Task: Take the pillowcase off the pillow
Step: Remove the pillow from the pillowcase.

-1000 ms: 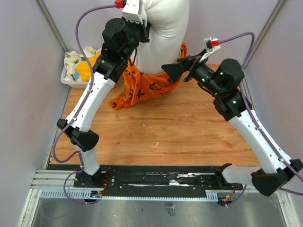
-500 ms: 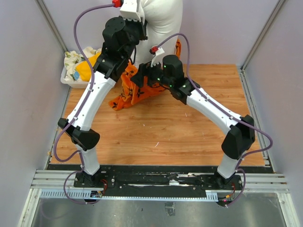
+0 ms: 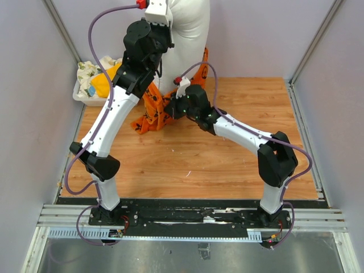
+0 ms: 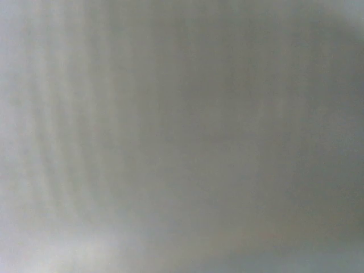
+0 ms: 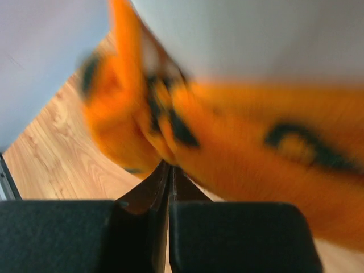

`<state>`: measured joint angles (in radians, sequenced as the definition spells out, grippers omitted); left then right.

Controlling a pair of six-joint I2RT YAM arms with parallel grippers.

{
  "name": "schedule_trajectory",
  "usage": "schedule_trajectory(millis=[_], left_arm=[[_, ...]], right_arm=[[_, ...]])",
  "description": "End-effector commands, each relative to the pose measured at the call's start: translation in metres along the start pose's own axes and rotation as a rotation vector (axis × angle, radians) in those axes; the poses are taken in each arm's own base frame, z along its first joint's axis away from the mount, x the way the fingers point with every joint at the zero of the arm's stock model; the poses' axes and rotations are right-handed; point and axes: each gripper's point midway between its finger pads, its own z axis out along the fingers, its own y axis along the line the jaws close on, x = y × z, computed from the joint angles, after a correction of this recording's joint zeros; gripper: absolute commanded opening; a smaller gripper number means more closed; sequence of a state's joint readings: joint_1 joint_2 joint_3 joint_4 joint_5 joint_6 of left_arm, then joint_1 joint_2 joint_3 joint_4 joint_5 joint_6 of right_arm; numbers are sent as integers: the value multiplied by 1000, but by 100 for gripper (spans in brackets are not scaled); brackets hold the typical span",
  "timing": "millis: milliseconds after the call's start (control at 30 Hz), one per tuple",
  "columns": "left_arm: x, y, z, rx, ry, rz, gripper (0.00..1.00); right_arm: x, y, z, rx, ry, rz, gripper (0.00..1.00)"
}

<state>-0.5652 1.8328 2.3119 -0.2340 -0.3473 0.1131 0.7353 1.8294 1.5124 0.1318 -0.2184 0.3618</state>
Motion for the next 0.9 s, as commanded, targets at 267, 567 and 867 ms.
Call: schedule_trajectory(millis=[267,567,867], left_arm=[[-171,59,-67,-152,-475,-54,0],[-153,53,-74,46,-374,-16,0],[-139,37,-130,851,-333,-32,0]], right_arm=[[44,9,-36,71,-22,-29,11],[-65,-30,-138,118,-364,-98,98],[-78,-132,-183,155,-423,153,98]])
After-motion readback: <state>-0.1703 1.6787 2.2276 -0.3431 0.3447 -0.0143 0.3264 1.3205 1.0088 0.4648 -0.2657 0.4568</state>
